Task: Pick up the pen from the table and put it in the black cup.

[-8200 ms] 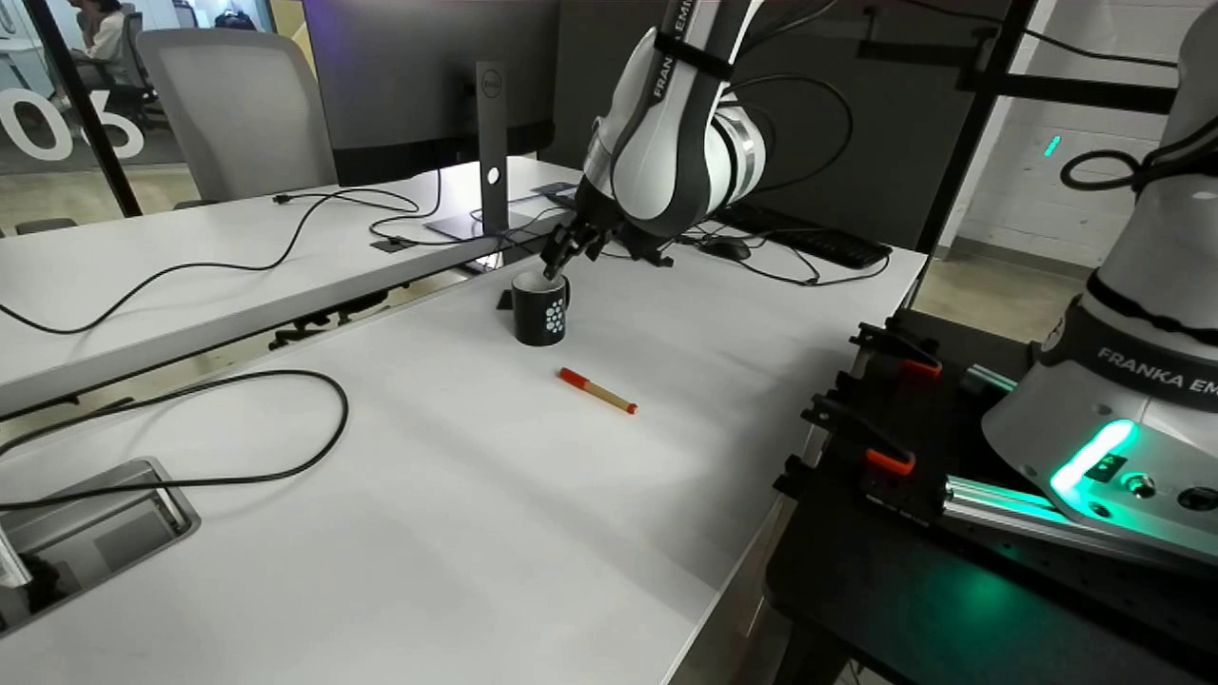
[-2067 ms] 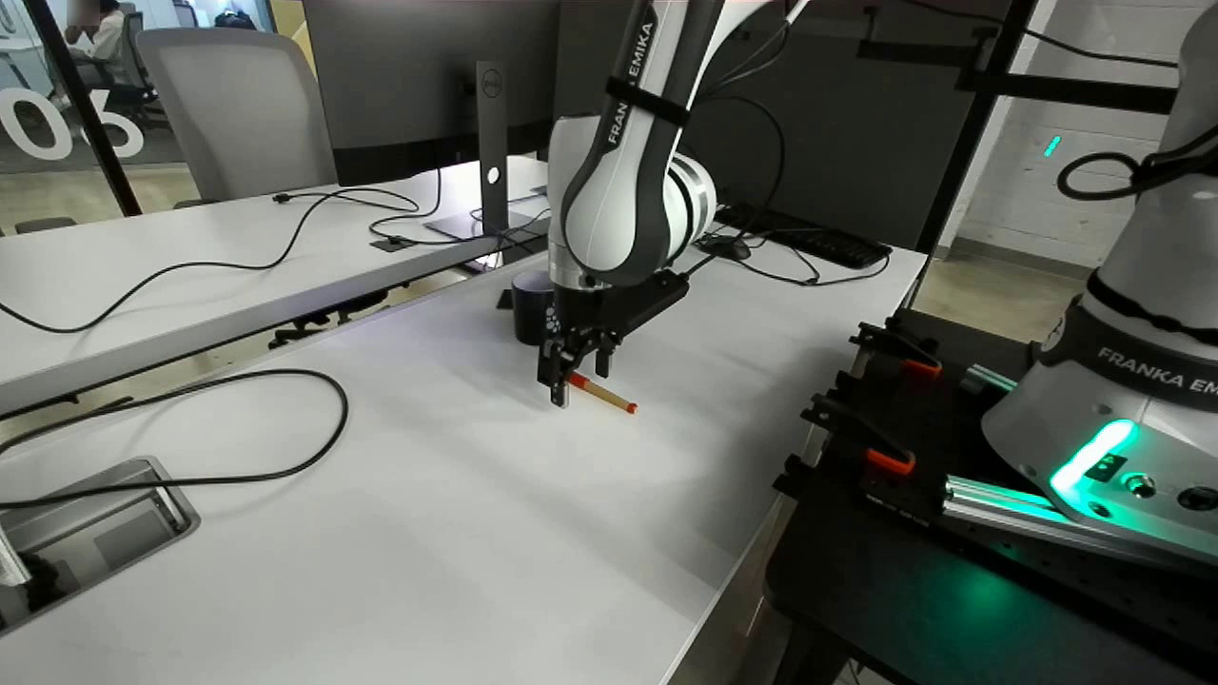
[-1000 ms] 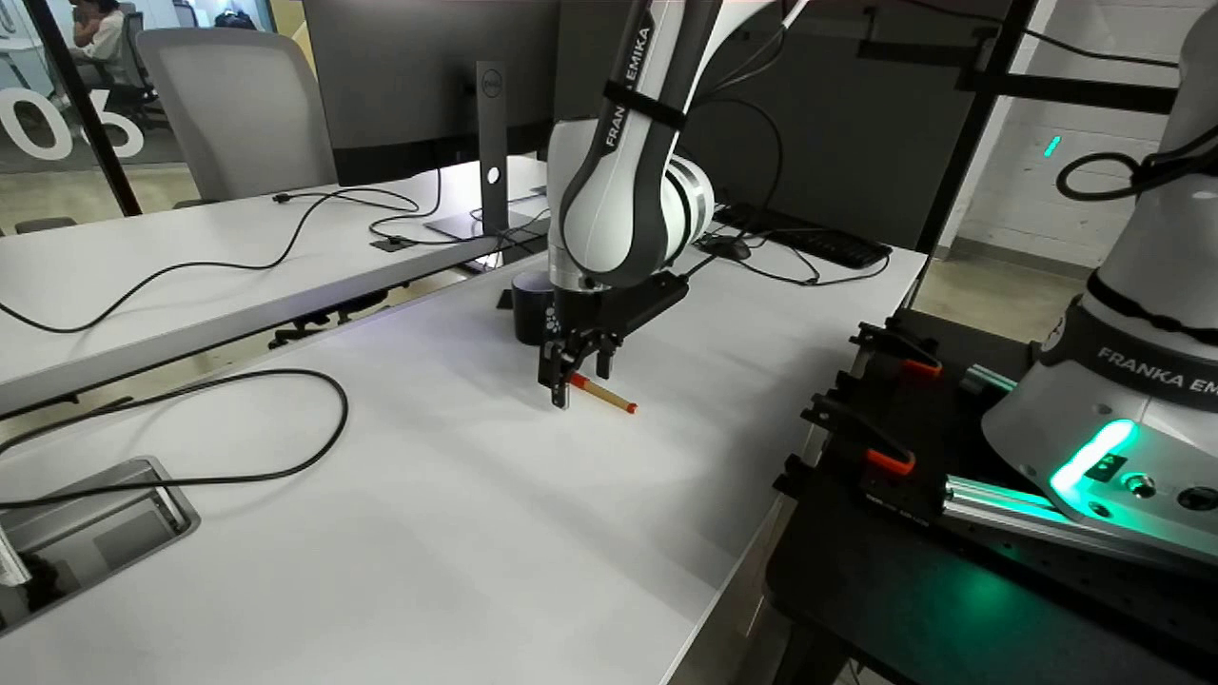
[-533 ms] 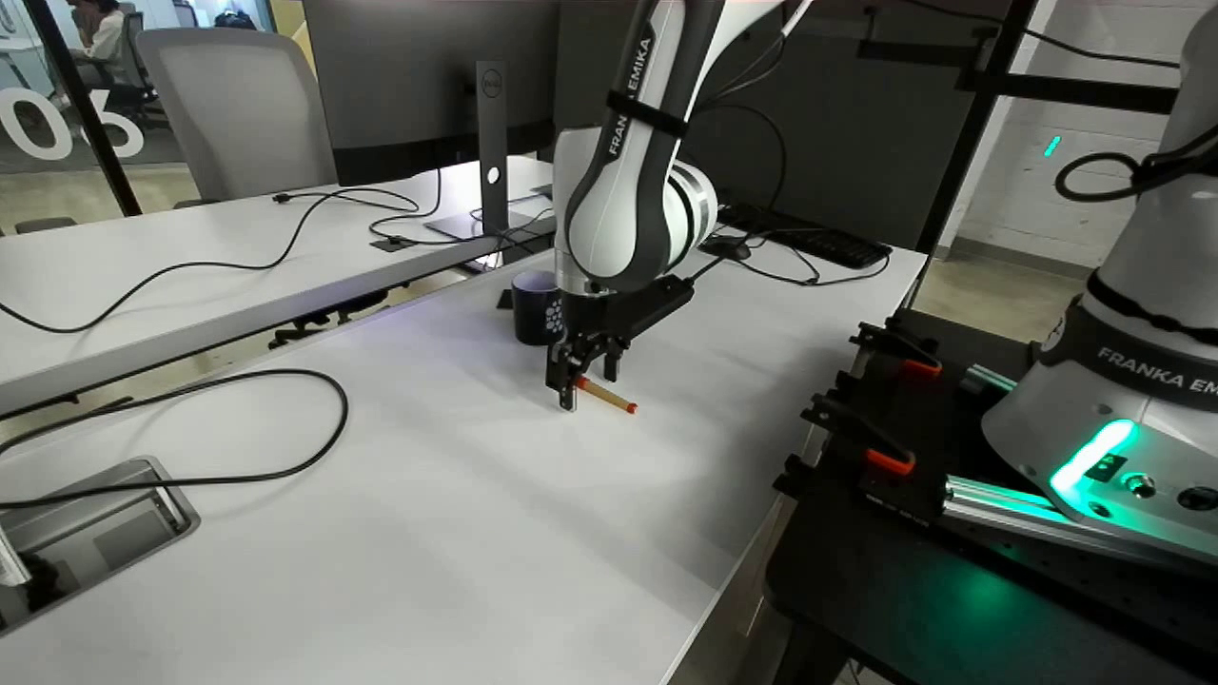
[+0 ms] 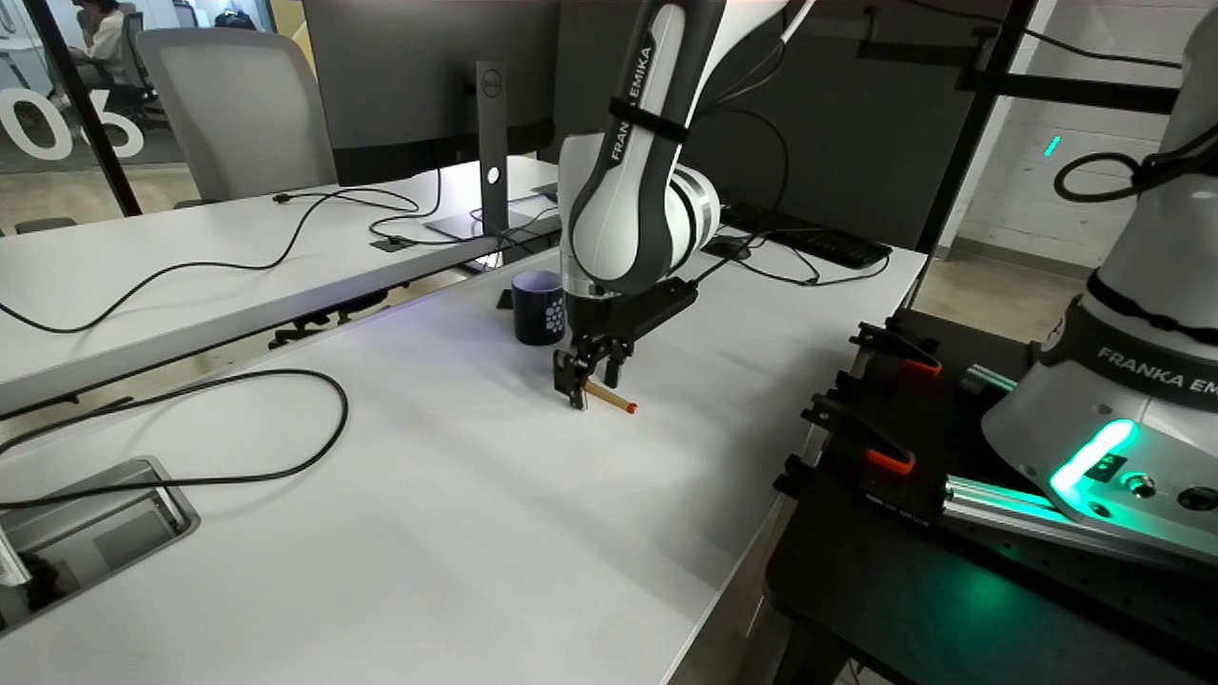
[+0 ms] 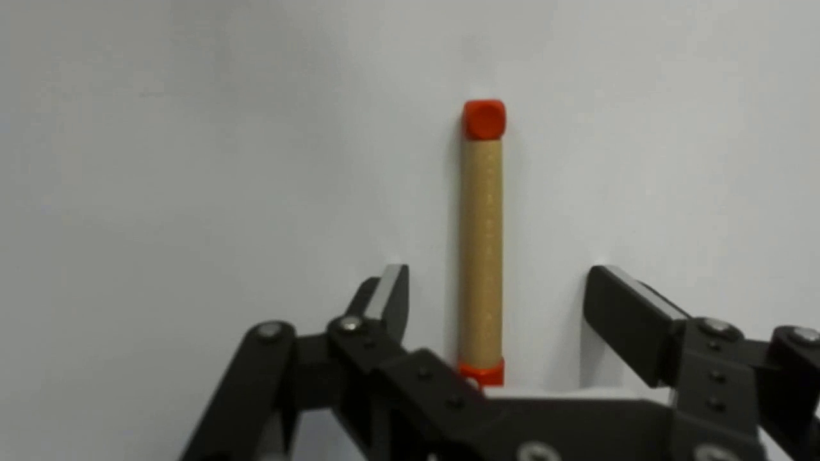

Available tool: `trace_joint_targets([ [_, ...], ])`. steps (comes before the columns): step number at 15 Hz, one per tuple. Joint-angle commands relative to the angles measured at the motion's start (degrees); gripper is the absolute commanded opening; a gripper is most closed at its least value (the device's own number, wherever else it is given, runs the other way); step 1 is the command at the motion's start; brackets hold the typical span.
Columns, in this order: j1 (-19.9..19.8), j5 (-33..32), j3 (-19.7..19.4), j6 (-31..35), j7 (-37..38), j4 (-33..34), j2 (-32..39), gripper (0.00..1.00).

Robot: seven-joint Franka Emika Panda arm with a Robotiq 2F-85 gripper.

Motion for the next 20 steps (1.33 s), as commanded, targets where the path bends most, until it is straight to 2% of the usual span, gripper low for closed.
trace_joint_targets([
  [1, -0.1, -1.0, -0.2, -0.7, 1.6, 0.8, 0.4, 0.44],
  [7, 0.2, -0.9, -0.4, -0.6, 2.3, 1.0, 0.4, 0.01],
  [9, 0.3, -0.9, -0.4, -0.5, 2.4, 1.0, 0.4, 0.05],
  [15, 0.4, -0.8, -0.6, 0.4, 3.0, 0.2, 0.0, 0.05],
  [20, 3.0, -1.0, -2.2, 1.6, 5.2, -1.2, -1.9, 0.05],
])
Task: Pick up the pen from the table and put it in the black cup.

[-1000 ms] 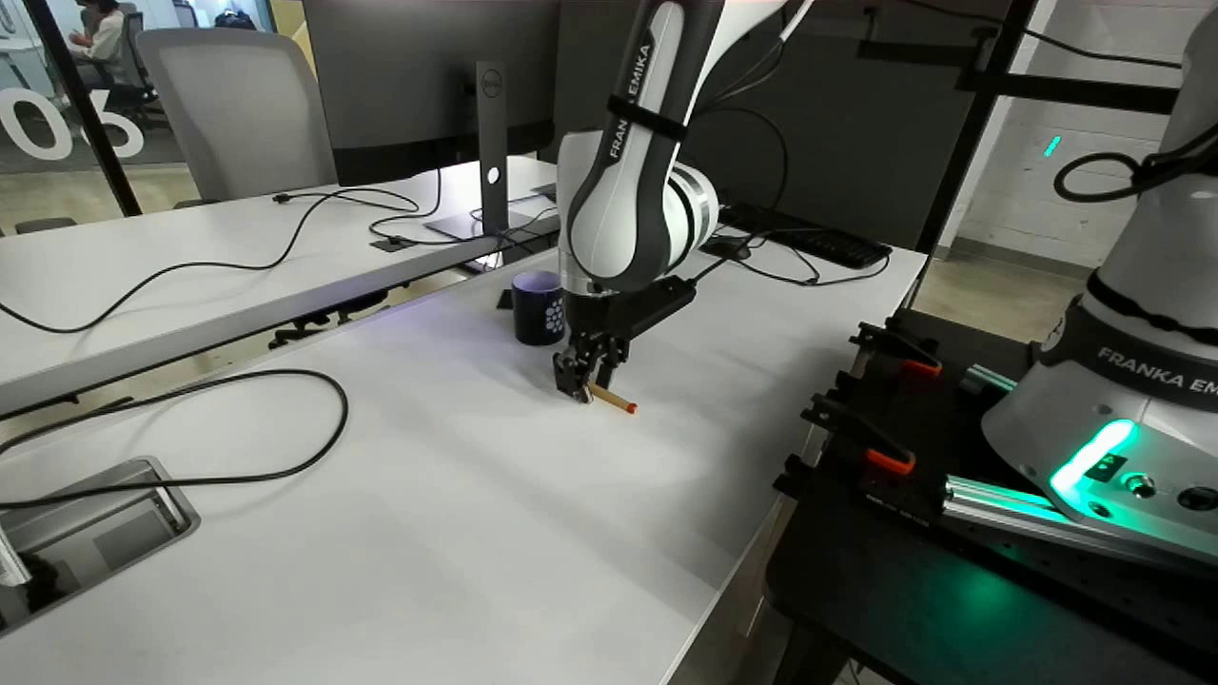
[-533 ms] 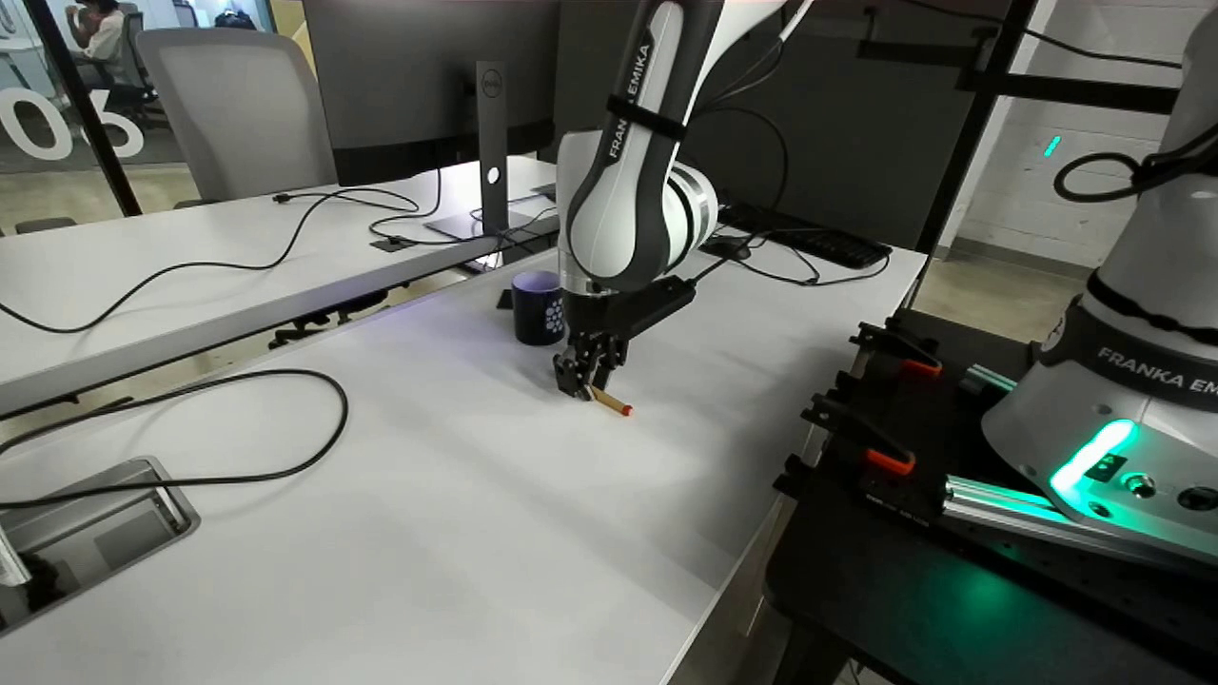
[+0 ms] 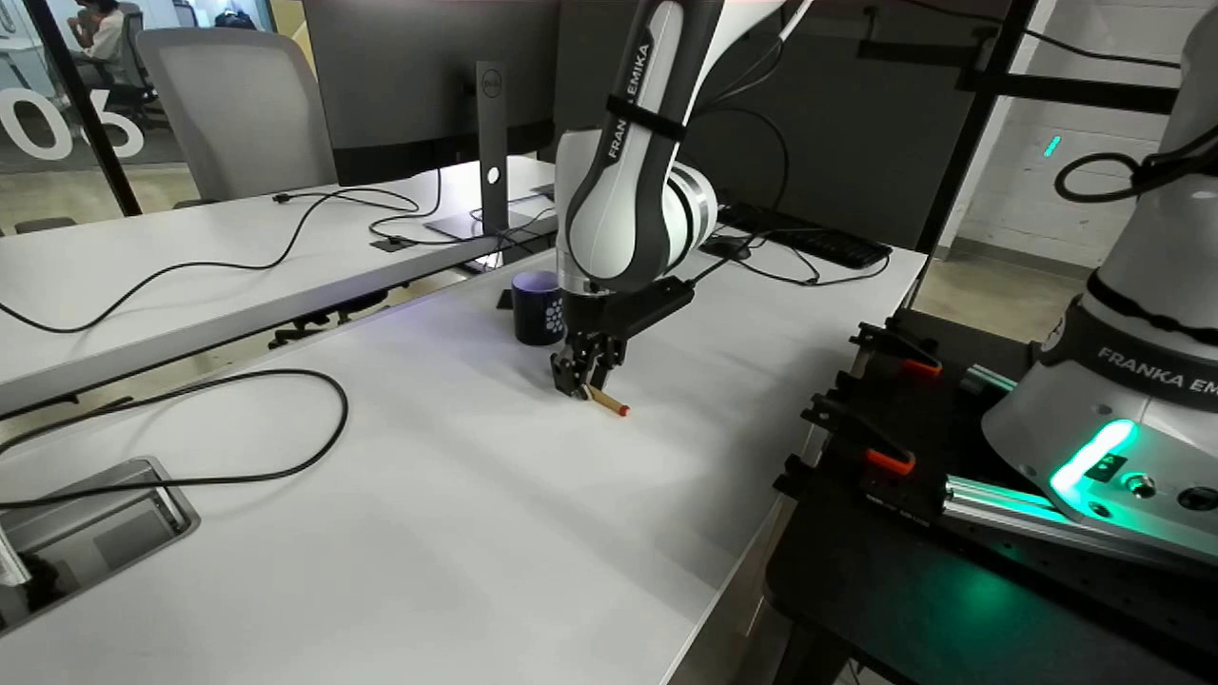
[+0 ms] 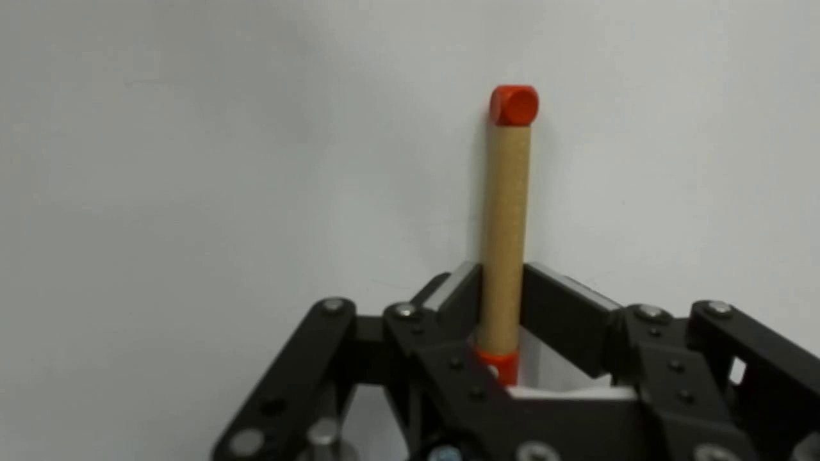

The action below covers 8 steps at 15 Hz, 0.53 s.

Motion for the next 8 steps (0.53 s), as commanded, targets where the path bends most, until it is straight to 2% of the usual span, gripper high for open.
trace_joint_targets([
  [1, 3.3, -1.1, -2.6, 1.1, 3.4, -1.9, -2.2, 0.05],
  [4, 7.0, -1.6, -5.7, 1.3, 5.8, -2.9, -3.7, 0.05],
  [8, 9.9, -2.9, -10.0, 2.4, 7.0, -4.7, -4.4, 0.05],
])
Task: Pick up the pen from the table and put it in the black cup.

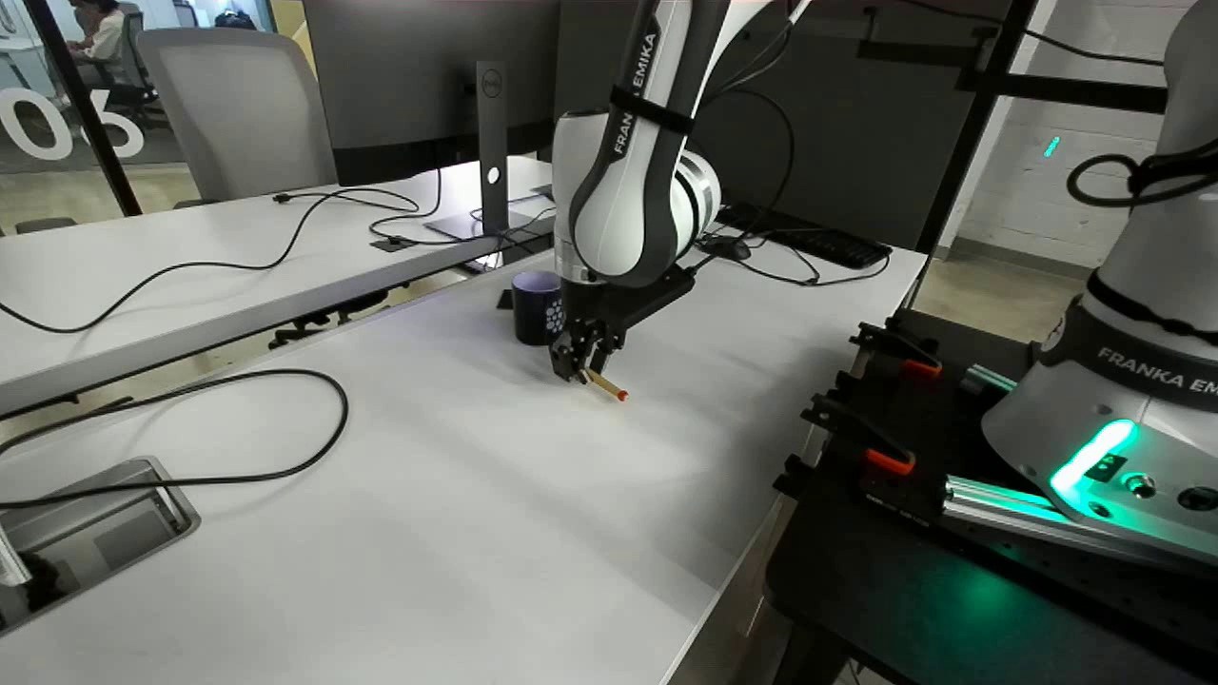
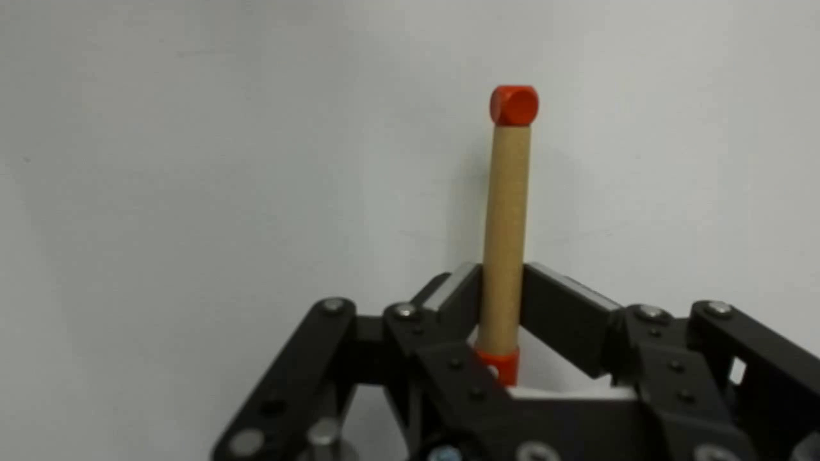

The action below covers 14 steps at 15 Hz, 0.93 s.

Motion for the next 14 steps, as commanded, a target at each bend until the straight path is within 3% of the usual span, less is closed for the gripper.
trace_joint_targets([
  [1, 3.4, -2.6, -4.5, 1.2, 3.0, -3.3, -2.4, 0.05],
  [14, 12.2, -2.3, -14.6, 9.6, 5.6, -6.9, -3.6, 0.05],
])
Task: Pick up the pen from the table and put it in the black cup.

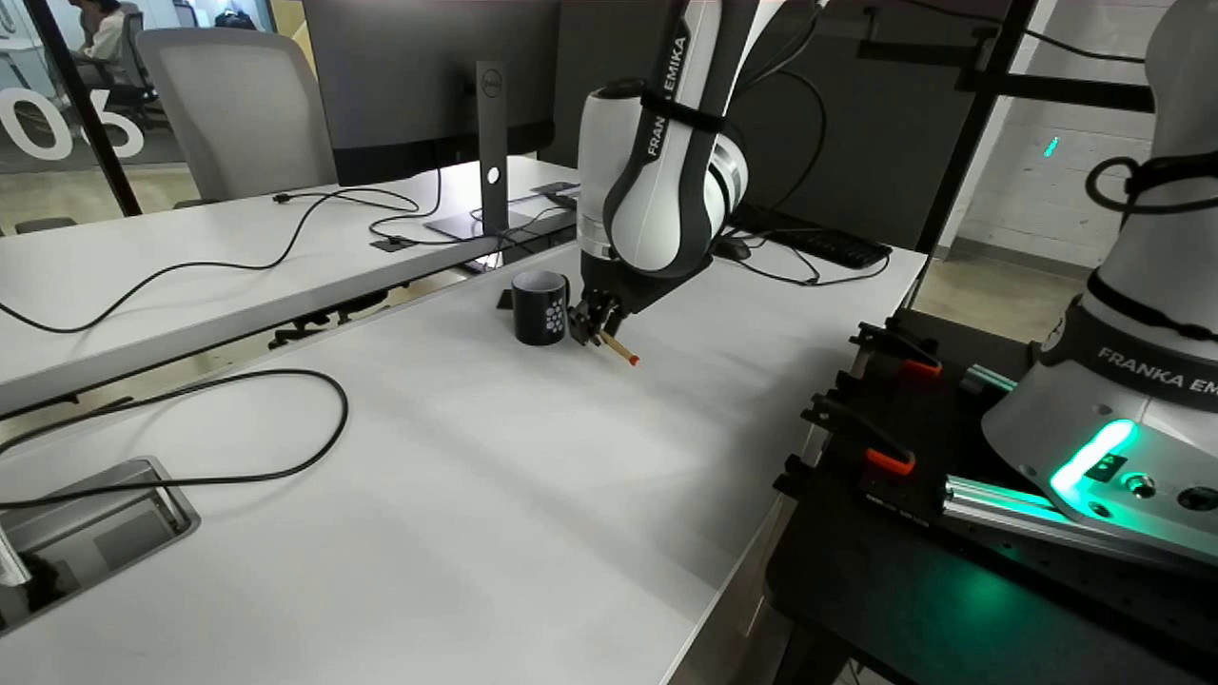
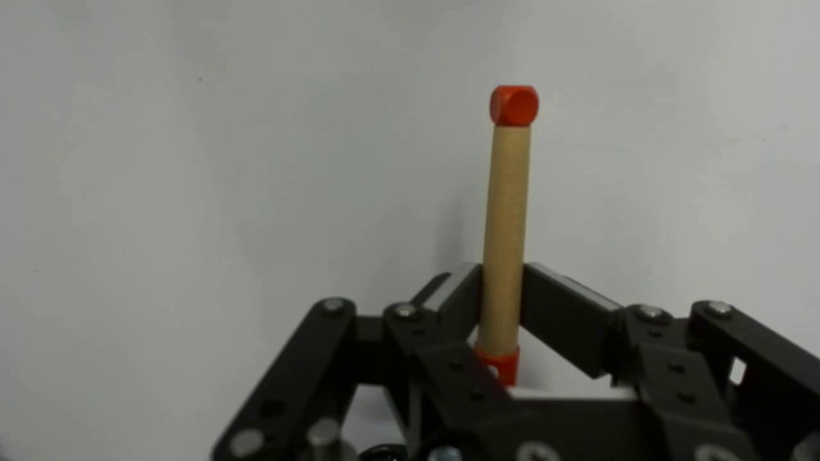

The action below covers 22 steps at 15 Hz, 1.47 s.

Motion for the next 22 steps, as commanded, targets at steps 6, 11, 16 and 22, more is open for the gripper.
trace_joint_targets([
  [6, 7.5, 1.2, -6.3, 3.4, 2.1, -3.4, -2.0, 0.05],
  [11, 11.5, 2.8, -9.7, 4.4, 2.6, -4.5, -2.4, 0.05],
  [16, 16.5, 3.9, -14.1, 4.0, 2.7, -5.9, -3.3, 0.05],
  [22, 26.8, 5.2, -23.1, 3.0, 3.3, -8.7, -5.1, 0.05],
])
